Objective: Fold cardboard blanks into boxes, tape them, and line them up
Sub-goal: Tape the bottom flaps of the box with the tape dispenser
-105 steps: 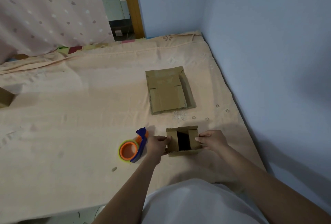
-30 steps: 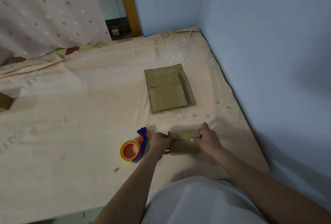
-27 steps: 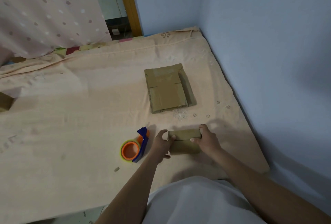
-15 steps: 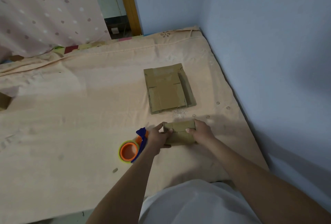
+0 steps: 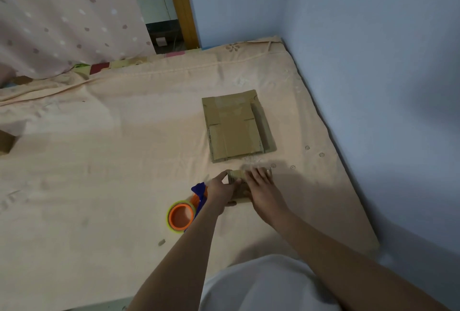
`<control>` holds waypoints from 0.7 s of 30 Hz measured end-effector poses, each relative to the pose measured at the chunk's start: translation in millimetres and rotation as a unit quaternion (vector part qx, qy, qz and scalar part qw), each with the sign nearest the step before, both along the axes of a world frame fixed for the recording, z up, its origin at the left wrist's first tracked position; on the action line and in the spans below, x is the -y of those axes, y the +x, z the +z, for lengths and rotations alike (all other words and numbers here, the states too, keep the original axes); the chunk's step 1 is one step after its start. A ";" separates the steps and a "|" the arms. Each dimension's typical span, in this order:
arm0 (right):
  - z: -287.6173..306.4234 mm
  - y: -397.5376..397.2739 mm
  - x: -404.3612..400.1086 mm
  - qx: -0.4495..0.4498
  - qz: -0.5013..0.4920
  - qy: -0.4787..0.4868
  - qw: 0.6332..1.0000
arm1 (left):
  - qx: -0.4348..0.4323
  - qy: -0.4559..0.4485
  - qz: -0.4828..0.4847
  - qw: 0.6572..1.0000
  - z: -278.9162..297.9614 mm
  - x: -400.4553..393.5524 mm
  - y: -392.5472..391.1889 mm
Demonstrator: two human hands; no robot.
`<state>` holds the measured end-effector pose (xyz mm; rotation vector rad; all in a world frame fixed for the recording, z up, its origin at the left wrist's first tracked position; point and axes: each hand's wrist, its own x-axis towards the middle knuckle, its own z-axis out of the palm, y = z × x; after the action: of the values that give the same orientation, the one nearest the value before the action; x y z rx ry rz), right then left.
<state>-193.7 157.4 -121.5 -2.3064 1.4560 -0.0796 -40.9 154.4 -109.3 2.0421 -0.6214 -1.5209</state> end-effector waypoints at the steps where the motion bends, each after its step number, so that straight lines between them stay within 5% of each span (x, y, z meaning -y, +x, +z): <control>1: -2.9 -0.8 0.9 -0.004 0.003 0.000 1.000 | 0.003 -0.011 -0.021 1.000 -0.4 -0.8 1.0; 3: -3.9 -2.0 3.1 -0.017 0.013 -0.003 1.000 | 0.061 -0.058 -0.073 0.994 -0.4 -6.8 6.8; 6: -10.3 -1.6 6.4 -0.043 0.029 -0.015 0.999 | 0.267 -0.131 -0.114 0.948 0.0 -27.2 29.9; 9: -13.1 0.6 6.0 -0.064 0.030 -0.027 0.997 | 0.394 -0.081 -0.130 0.906 -4.4 -49.7 56.6; 13: -11.3 0.3 5.7 -0.065 0.034 -0.033 0.997 | 0.426 0.079 -0.203 0.878 -7.8 -75.2 73.4; 21: -13.6 -1.3 13.6 -0.043 0.031 -0.005 0.999 | 0.399 0.077 -0.222 0.886 -6.3 -84.0 68.8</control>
<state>-195.0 143.8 -135.2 -2.3878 1.4254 0.0315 27.9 238.4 -115.6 2.7835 -1.3915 -0.8788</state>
